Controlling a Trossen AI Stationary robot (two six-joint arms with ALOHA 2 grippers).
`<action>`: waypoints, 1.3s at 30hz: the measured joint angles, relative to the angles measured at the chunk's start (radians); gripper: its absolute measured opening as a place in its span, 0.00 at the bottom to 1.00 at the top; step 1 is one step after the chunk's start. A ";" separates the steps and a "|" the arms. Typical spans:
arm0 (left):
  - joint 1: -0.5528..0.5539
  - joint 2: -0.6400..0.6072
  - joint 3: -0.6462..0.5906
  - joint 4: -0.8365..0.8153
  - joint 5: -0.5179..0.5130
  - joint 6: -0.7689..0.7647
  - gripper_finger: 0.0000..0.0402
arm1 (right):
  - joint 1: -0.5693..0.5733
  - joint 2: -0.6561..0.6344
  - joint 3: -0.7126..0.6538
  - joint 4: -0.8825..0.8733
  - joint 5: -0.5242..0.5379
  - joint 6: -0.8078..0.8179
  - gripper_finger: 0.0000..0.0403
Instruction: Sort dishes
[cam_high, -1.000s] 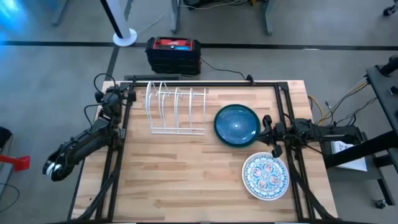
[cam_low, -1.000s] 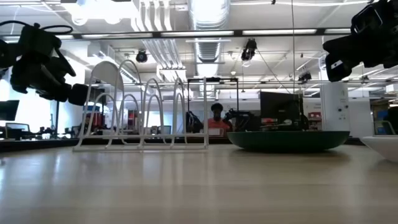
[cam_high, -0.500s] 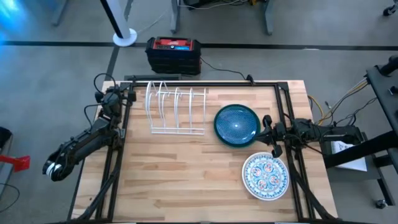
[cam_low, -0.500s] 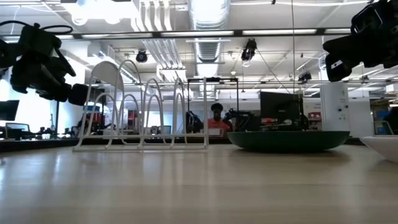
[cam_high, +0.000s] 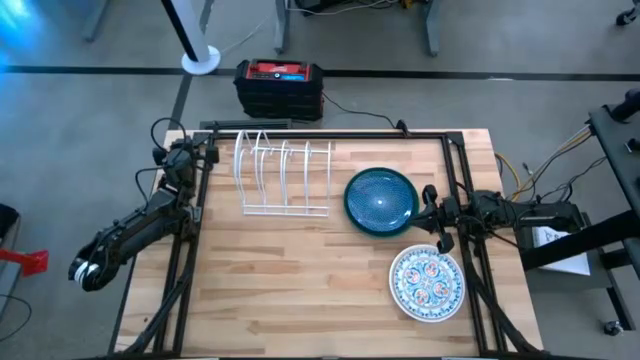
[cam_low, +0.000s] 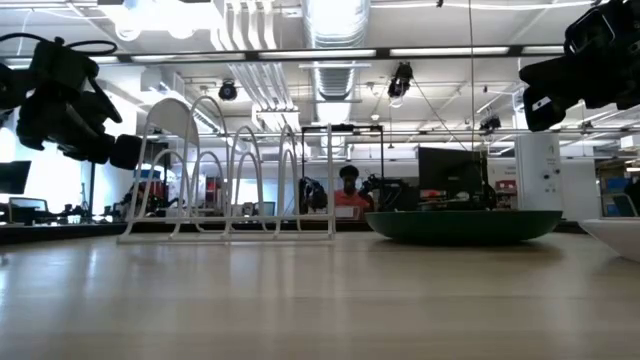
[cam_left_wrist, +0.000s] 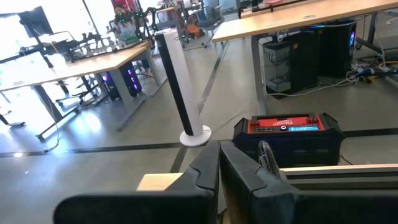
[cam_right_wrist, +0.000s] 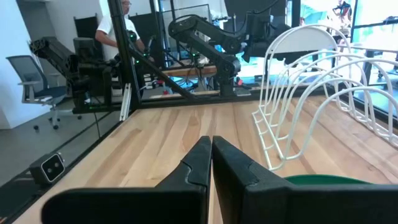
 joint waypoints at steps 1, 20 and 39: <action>0.000 0.000 0.000 0.000 0.000 0.000 0.00 | 0.000 0.000 0.000 0.000 0.000 0.000 0.02; 0.000 0.000 0.000 0.000 0.000 0.000 0.00 | 0.000 0.000 0.000 0.002 0.001 -0.019 0.02; 0.000 0.000 0.000 0.000 0.000 0.000 0.00 | 0.000 0.000 0.000 0.012 0.004 -0.284 0.02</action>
